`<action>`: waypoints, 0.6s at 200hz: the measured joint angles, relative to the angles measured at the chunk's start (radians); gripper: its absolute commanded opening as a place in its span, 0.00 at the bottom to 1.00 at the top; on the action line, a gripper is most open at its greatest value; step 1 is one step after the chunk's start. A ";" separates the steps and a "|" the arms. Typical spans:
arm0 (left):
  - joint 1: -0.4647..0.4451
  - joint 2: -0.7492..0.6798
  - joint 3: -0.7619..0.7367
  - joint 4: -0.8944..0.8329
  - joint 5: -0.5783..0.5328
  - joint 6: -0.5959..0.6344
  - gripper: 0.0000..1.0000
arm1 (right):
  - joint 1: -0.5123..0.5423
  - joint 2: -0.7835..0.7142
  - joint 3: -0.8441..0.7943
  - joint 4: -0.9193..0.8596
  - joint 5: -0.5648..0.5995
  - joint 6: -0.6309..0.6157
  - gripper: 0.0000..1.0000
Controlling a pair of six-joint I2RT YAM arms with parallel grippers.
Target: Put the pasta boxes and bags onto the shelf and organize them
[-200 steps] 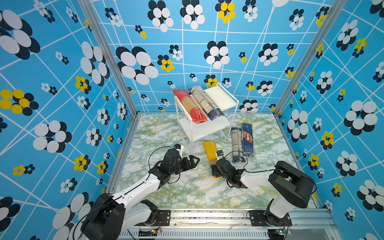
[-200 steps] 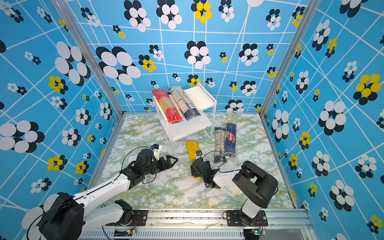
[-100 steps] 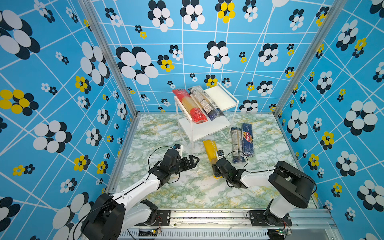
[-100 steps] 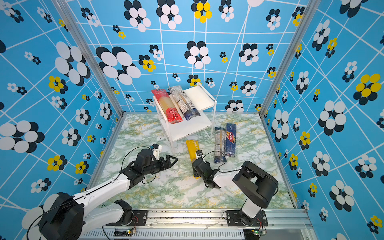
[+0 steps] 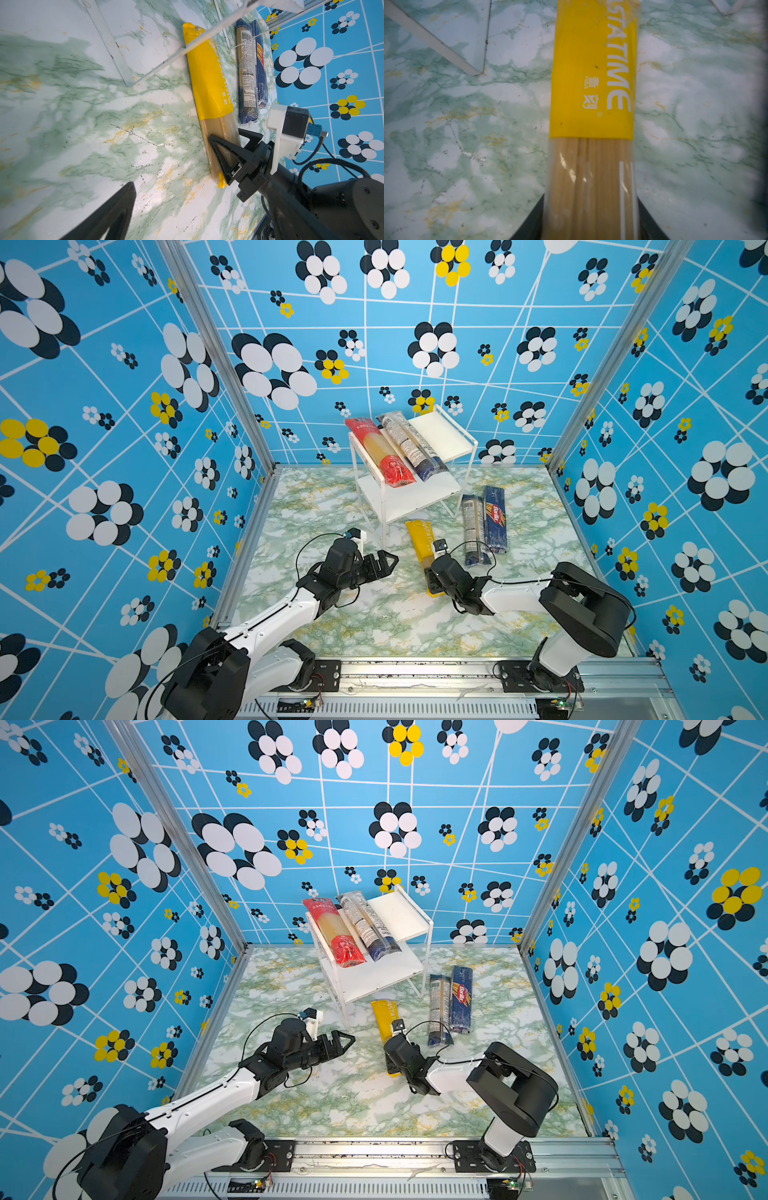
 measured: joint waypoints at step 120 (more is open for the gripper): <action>0.011 -0.029 -0.019 0.000 0.000 0.000 0.99 | -0.013 -0.077 0.019 -0.161 -0.077 -0.007 0.00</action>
